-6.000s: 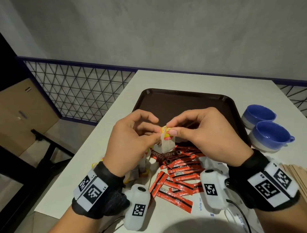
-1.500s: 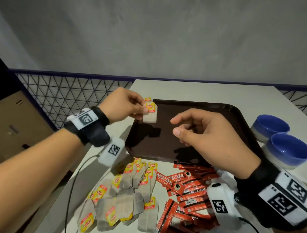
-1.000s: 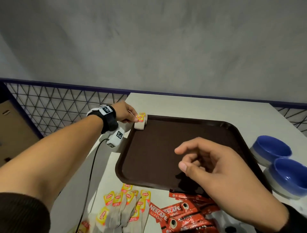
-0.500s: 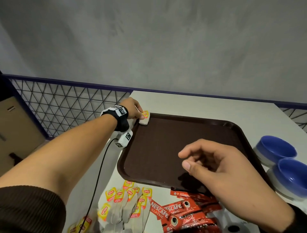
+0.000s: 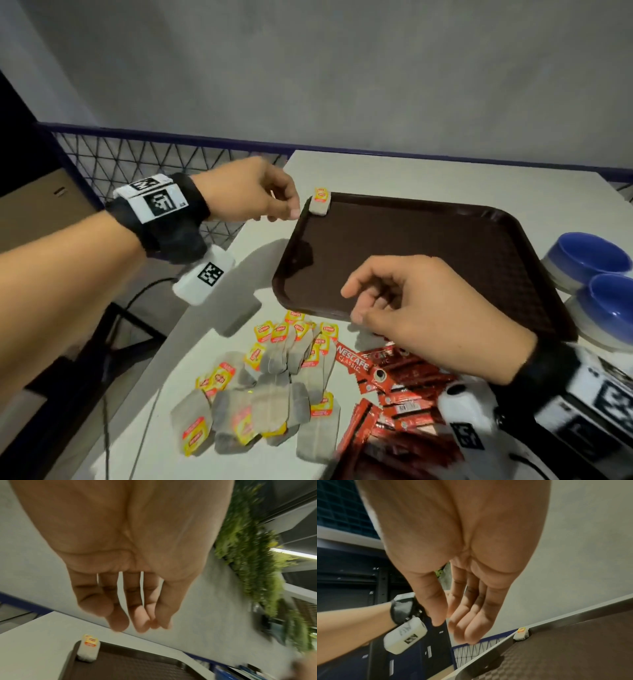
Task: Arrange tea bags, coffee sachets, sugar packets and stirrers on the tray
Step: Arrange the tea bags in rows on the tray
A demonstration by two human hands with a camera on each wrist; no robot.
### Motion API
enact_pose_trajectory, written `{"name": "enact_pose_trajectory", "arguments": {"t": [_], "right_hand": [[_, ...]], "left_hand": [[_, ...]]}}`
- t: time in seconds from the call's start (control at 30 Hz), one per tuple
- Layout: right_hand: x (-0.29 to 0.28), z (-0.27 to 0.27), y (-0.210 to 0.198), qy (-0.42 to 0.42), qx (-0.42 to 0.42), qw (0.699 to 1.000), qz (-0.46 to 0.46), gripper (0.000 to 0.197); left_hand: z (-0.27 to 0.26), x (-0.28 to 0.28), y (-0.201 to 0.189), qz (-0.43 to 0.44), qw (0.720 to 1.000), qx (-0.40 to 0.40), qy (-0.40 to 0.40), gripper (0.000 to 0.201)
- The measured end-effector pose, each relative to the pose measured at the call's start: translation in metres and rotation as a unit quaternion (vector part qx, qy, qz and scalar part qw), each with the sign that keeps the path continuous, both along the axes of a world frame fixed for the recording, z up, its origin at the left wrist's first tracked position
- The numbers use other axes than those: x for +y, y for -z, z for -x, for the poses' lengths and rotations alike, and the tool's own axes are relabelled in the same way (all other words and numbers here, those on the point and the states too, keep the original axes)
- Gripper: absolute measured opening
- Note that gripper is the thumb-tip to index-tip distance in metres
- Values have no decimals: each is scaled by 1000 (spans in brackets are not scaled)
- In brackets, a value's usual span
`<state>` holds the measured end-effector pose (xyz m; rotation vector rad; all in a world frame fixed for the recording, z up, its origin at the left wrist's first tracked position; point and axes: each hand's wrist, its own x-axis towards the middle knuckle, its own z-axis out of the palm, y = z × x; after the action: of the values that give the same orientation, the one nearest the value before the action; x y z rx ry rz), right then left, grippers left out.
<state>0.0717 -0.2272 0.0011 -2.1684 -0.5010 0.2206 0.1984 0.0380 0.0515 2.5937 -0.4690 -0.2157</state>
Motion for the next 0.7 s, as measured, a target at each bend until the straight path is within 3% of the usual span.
{"name": "enact_pose_trajectory", "arguments": {"t": [0.13, 0.27, 0.5, 0.6, 0.7], "right_hand": [[23, 0, 7, -58, -9, 989, 133, 11], [43, -5, 14, -72, -6, 978, 194, 7], [68, -18, 23, -93, -12, 963, 254, 33], [72, -20, 29, -106, -23, 946, 307, 41], [72, -21, 30, -101, -24, 953, 285, 28]], "left_hand": [[76, 11, -3, -25, 996, 62, 52, 6], [116, 18, 28, -104, 991, 47, 76, 3], [133, 15, 85, -155, 985, 26, 76, 52], [137, 13, 89, -140, 988, 11, 61, 53], [139, 12, 87, -116, 993, -2, 37, 41]]}}
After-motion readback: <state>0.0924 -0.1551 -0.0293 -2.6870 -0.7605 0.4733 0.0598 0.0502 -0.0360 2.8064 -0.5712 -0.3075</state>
